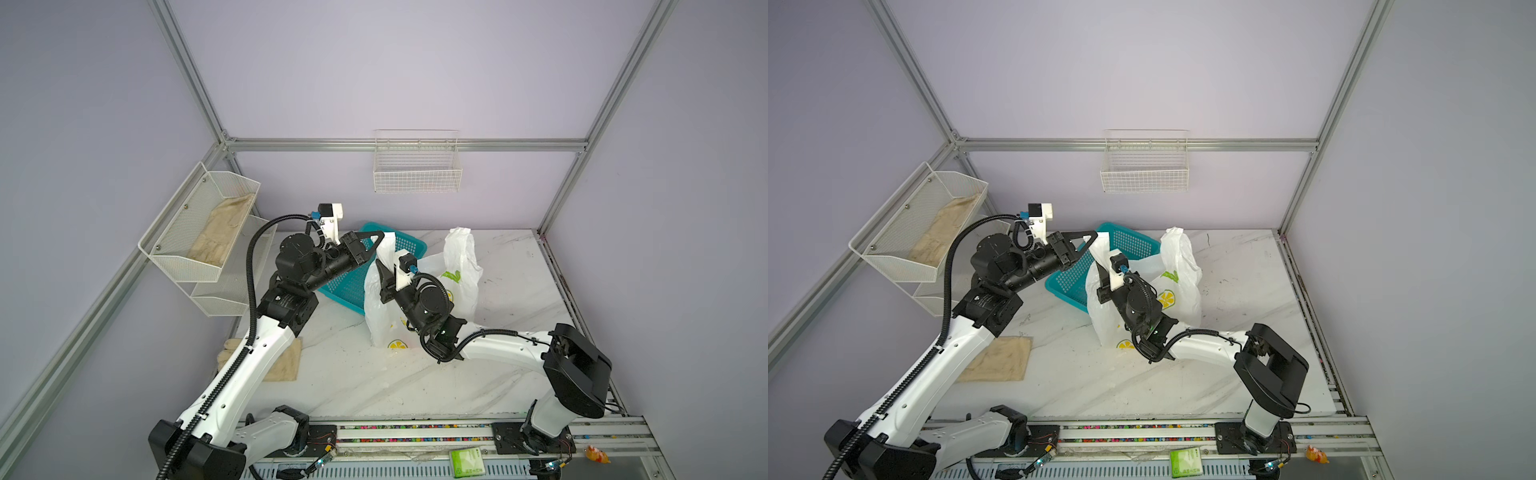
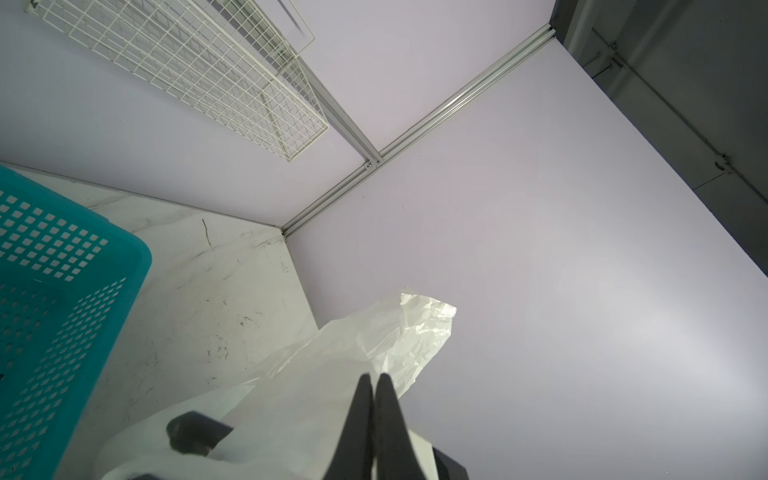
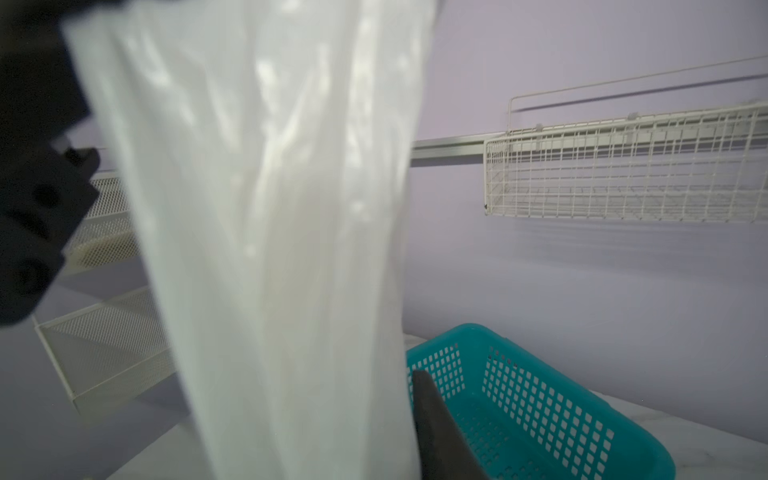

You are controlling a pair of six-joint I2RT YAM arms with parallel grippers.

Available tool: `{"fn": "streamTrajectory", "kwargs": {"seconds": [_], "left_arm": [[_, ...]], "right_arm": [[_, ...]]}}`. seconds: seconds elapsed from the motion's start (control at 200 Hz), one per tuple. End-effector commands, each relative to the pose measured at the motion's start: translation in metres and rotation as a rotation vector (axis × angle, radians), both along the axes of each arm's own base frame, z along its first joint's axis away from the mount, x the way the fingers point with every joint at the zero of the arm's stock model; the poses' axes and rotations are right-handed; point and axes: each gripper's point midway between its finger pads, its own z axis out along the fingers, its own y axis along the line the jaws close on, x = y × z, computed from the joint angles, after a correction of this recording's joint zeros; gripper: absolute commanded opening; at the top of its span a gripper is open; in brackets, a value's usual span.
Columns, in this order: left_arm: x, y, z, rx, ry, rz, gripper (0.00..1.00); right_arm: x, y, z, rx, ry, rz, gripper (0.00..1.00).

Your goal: Place the fake fruits into the plastic bag and tie a complex knot

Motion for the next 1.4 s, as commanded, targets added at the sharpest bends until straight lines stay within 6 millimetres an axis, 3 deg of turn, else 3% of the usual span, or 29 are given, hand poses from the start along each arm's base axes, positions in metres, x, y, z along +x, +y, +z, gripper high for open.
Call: {"fn": "streamTrajectory", "kwargs": {"seconds": [0.0, 0.14, 0.215, 0.435, 0.52, 0.62, 0.69, 0.745, 0.835, 0.925, 1.015, 1.17, 1.2, 1.27, 1.395], "left_arm": [[-0.006, 0.008, 0.041, -0.026, -0.137, 0.010, 0.00], [0.001, 0.009, 0.029, 0.093, -0.187, 0.032, 0.01], [0.003, 0.012, 0.023, 0.201, -0.243, 0.055, 0.10], [-0.009, 0.000, 0.016, 0.466, -0.463, -0.064, 0.60], [-0.012, -0.005, 0.009, 0.510, -0.486, -0.116, 0.69], [-0.012, -0.010, 0.005, 0.518, -0.507, -0.150, 0.72], [-0.006, -0.013, 0.005, 0.517, -0.502, -0.160, 0.70], [-0.004, -0.017, 0.005, 0.509, -0.492, -0.180, 0.62], [-0.005, -0.021, 0.009, 0.482, -0.490, -0.207, 0.44], [-0.005, -0.021, 0.012, 0.455, -0.490, -0.194, 0.16], [-0.010, -0.023, 0.014, 0.418, -0.487, -0.208, 0.00], [-0.018, -0.026, 0.008, 0.399, -0.480, -0.251, 0.00], [-0.019, -0.026, 0.007, 0.400, -0.478, -0.253, 0.00], [-0.019, -0.026, 0.006, 0.397, -0.471, -0.256, 0.00], [-0.021, -0.027, 0.009, 0.378, -0.464, -0.265, 0.00]], "right_arm": [[-0.004, -0.013, -0.029, -0.026, 0.056, 0.002, 0.21], [-0.010, -0.022, -0.027, -0.018, 0.051, 0.033, 0.07], [-0.014, -0.022, -0.022, -0.016, 0.041, 0.065, 0.00], [-0.021, -0.016, -0.013, -0.014, 0.026, 0.142, 0.00], [-0.022, -0.016, -0.008, -0.007, 0.018, 0.151, 0.00], [-0.024, -0.014, -0.003, -0.006, 0.006, 0.167, 0.00], [-0.025, -0.013, -0.002, -0.007, 0.001, 0.178, 0.00], [-0.025, -0.012, -0.002, -0.007, 0.000, 0.183, 0.00], [-0.025, -0.012, -0.002, -0.016, 0.000, 0.182, 0.00], [-0.025, -0.012, -0.005, -0.032, 0.006, 0.180, 0.00], [-0.026, -0.016, -0.005, -0.056, 0.003, 0.172, 0.19], [-0.034, -0.021, 0.007, -0.128, -0.031, 0.238, 0.47], [-0.036, -0.021, 0.011, -0.131, -0.032, 0.277, 0.60], [-0.038, -0.021, 0.016, -0.161, -0.038, 0.340, 0.79], [-0.042, -0.007, 0.020, -0.208, -0.056, 0.406, 0.90]]}}
